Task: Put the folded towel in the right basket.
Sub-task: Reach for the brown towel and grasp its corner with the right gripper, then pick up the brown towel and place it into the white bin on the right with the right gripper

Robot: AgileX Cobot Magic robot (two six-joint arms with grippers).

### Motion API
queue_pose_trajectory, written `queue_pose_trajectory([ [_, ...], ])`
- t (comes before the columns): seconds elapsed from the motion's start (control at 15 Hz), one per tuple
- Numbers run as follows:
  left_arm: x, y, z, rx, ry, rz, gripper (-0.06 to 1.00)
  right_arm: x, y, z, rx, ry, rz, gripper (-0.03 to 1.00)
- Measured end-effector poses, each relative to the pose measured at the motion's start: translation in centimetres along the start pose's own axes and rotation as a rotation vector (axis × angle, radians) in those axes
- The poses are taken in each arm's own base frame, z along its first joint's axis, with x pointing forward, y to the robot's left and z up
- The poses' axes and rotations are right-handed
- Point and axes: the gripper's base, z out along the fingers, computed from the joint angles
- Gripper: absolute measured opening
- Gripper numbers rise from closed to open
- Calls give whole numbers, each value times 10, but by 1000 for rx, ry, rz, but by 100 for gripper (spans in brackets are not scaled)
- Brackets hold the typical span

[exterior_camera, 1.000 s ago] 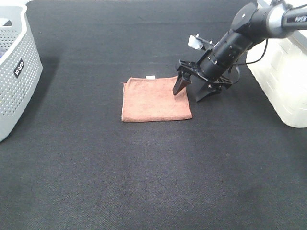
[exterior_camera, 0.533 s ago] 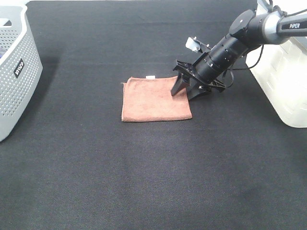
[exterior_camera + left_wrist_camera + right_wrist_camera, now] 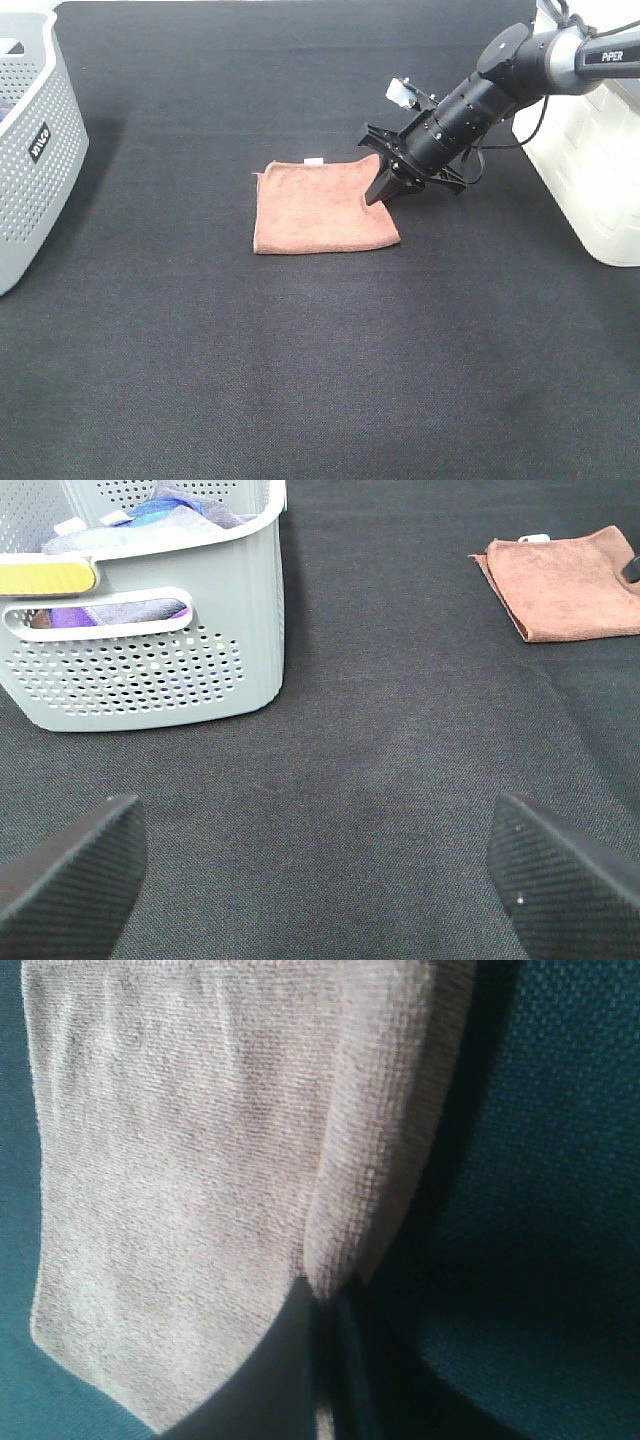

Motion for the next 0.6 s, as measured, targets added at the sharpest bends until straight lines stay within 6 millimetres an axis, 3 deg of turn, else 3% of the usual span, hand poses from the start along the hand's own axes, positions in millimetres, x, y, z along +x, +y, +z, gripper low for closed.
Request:
queue_pose_trajectory([
  [0.33,0,0,0,0,0,0,88,-5,14,-10,-31,9,-31,0],
  [0.47,0,0,0,0,0,0,88,-8,39,-25,-19,-11,-106,0],
  [0.6,0,0,0,0,0,0,88,-8,75,-56,-2,-54,-193,0],
])
